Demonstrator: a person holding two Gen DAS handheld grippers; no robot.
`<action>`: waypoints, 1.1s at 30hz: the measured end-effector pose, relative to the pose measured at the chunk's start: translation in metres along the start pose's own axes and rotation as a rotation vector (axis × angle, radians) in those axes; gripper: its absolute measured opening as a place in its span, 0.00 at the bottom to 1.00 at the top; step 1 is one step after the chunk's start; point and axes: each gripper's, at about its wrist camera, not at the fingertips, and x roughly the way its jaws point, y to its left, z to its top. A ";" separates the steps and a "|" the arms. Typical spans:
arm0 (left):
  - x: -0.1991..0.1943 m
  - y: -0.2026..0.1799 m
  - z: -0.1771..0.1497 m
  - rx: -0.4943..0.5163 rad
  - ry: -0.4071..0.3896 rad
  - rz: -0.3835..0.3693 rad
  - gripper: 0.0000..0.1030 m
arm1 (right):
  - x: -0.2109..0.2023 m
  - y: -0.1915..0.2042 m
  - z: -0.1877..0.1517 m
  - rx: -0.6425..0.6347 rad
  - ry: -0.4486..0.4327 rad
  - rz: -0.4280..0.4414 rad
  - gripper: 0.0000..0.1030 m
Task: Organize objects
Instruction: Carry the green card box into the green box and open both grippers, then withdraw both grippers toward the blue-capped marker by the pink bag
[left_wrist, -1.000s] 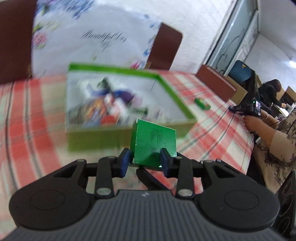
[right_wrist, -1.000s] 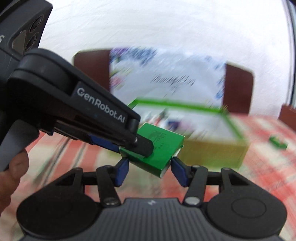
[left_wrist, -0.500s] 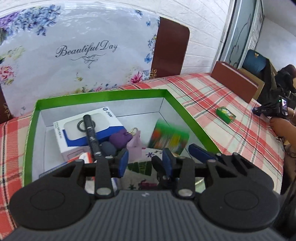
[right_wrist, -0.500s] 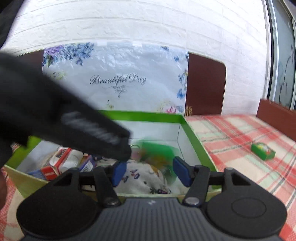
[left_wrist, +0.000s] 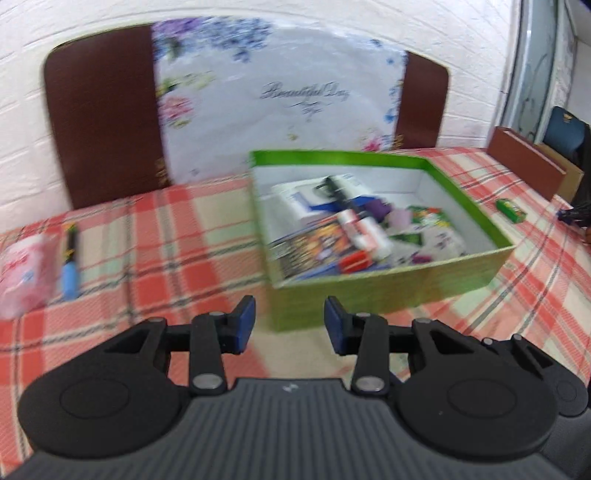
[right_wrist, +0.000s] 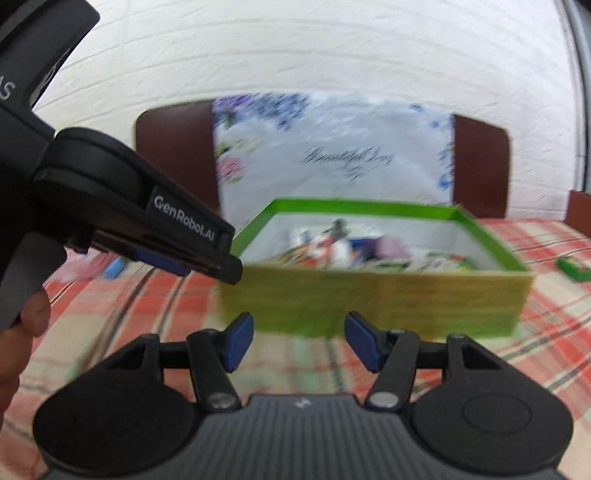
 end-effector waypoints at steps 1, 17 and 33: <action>-0.001 0.009 -0.006 -0.010 0.014 0.018 0.42 | -0.001 0.010 -0.002 -0.002 0.024 0.018 0.55; -0.025 0.142 -0.068 -0.134 0.062 0.230 0.46 | 0.047 0.102 -0.001 -0.082 0.194 0.183 0.55; -0.055 0.242 -0.108 -0.315 -0.194 0.259 0.53 | 0.181 0.202 0.062 -0.152 0.191 0.231 0.37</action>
